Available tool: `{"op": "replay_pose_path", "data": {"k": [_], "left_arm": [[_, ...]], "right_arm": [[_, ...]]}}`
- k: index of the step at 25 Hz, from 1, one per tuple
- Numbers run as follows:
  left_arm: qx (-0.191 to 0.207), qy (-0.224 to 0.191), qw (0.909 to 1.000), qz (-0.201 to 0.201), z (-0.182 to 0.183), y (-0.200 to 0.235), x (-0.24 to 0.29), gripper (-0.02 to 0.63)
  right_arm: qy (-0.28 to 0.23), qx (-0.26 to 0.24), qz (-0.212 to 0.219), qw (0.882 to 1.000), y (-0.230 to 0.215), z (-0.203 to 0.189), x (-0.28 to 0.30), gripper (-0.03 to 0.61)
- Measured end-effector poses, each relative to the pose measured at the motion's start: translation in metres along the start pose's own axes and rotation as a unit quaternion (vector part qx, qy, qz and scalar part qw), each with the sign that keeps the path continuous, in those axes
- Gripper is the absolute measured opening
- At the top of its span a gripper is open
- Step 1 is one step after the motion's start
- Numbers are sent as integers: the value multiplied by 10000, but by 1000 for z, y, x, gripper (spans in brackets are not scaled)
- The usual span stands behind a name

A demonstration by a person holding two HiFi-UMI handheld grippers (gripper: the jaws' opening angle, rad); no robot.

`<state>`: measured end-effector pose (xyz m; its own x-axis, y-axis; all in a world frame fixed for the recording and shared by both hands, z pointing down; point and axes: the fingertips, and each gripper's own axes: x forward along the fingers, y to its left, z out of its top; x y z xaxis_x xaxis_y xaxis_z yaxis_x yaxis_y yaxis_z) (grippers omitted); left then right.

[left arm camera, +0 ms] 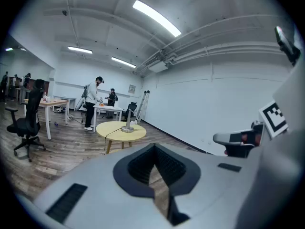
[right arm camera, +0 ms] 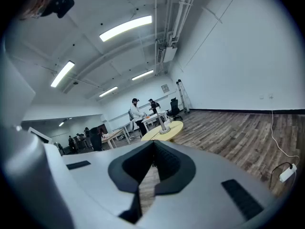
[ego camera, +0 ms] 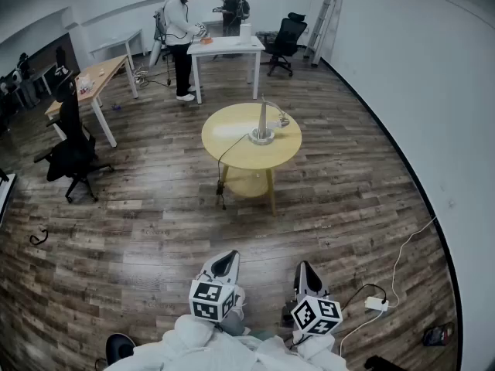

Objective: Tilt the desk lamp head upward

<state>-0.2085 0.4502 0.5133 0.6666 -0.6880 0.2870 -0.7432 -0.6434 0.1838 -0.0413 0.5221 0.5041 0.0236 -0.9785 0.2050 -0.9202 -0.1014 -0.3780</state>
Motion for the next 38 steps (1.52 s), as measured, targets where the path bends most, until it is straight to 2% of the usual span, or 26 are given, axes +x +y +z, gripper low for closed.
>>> {"op": "replay_pose_path", "data": {"k": [6,16,23,28,38], "left_arm": [[-36,21,10000,-63,8,22,40,0],[46,-66,9998,-205,51,77,121,0],[49,33,9996,-270,70,112,172,0],[224,25,9989,-420,86,124,202,0],[141,232,9982,-533,88,129,260,0]], "right_arm": [[-7,127,-95,9999,-7,4,47,12],[-75,95,-170,9998,-9,31,148,12],[-120,148,-286,9994,-10,46,213,12],[-227,192,-336,9990,-7,61,248,12],[-227,216,-488,9983,-40,79,298,12]]}}
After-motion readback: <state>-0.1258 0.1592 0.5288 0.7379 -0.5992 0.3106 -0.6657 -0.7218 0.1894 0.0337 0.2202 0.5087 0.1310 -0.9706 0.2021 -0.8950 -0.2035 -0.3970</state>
